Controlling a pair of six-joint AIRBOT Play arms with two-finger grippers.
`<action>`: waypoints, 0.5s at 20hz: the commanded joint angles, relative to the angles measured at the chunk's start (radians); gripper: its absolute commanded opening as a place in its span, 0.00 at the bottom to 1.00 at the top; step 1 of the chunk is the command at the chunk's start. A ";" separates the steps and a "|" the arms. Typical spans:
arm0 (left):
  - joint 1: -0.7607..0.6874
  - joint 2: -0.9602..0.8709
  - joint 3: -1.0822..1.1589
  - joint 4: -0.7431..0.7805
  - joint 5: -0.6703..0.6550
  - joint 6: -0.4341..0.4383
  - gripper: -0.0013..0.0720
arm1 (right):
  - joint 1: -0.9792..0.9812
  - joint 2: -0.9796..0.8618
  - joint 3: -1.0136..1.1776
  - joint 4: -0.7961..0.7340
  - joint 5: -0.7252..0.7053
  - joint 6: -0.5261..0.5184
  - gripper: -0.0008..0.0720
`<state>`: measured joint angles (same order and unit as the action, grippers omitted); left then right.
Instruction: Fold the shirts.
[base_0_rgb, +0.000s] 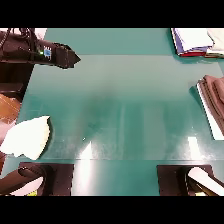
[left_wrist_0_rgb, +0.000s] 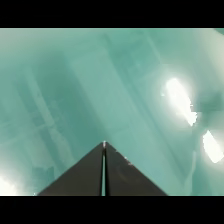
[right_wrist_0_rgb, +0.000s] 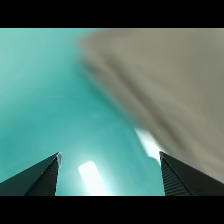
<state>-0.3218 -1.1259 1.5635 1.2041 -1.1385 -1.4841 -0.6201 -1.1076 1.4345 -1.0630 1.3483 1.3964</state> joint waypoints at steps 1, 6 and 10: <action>0.000 0.000 0.000 0.026 -0.039 0.000 0.05 | 0.236 0.010 0.037 0.073 -0.037 0.000 0.97; 0.000 0.000 0.000 0.022 -0.040 -0.001 0.05 | 0.568 0.010 0.038 0.065 -0.134 -0.002 0.41; 0.000 0.000 0.000 0.019 -0.011 -0.001 0.05 | 0.695 0.010 0.038 0.065 -0.189 -0.003 0.03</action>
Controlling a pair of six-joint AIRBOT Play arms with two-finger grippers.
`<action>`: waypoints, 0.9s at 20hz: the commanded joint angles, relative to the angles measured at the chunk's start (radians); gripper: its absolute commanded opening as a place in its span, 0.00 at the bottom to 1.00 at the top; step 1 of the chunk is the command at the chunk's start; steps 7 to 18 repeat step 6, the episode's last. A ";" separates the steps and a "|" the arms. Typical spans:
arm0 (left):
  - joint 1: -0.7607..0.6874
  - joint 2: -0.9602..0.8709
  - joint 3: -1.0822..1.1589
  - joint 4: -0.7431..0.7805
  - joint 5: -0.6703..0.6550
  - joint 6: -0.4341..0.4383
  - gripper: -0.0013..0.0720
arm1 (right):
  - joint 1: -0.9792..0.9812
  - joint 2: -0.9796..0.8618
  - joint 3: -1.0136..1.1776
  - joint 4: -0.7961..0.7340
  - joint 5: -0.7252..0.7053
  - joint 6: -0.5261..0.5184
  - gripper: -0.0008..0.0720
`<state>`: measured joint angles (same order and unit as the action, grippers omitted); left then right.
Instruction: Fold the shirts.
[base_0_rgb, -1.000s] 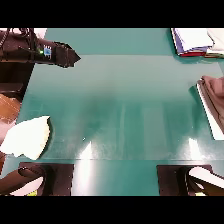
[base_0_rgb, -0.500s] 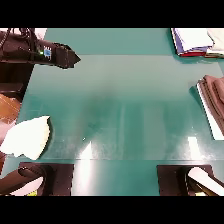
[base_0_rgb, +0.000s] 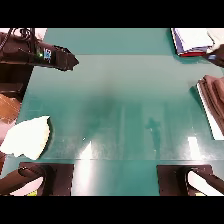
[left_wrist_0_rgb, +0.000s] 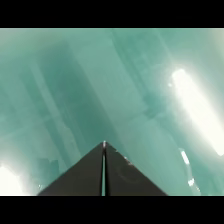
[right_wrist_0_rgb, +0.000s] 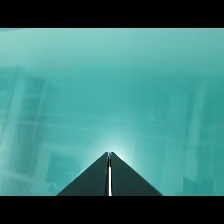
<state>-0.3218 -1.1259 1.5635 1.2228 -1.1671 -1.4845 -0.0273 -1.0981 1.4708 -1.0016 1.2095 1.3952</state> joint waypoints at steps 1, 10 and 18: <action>0.000 0.000 0.000 0.000 0.025 0.000 0.05 | 0.113 0.001 0.002 0.004 -0.051 -0.002 0.03; 0.000 0.000 0.000 0.000 0.032 0.000 0.05 | 0.115 0.001 0.002 0.005 -0.048 -0.002 0.03; 0.000 0.000 0.000 0.000 0.032 0.000 0.05 | 0.115 0.001 0.002 0.005 -0.048 -0.002 0.03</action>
